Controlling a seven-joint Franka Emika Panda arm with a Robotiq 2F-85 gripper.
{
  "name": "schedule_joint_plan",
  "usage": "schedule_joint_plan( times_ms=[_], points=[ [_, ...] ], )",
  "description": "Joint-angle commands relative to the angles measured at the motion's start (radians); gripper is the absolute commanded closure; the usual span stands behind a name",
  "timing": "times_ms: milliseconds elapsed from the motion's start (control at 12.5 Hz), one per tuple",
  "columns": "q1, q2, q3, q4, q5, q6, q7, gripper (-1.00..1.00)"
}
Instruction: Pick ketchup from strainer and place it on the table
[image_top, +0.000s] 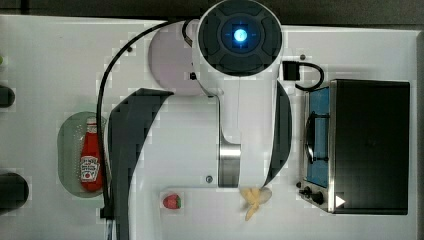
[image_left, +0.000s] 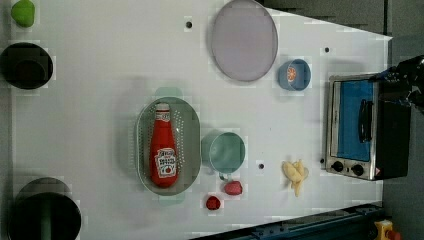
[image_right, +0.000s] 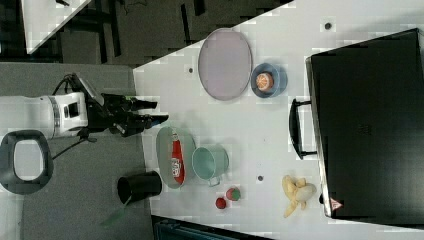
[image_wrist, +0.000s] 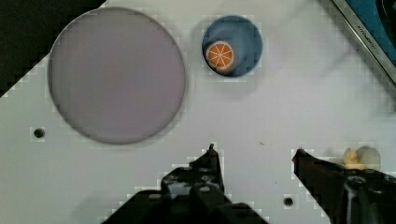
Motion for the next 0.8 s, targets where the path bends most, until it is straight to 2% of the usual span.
schedule_joint_plan(
  times_ms=[80,240,800],
  points=[
    [-0.104,-0.262,0.084,-0.143,0.050,-0.147,0.027,-0.59],
    [-0.096,-0.250,0.127,-0.143,0.050,-0.147,0.027,-1.00],
    [-0.079,-0.160,0.430,-0.143,0.050,-0.069,0.028,-1.00]
  ],
)
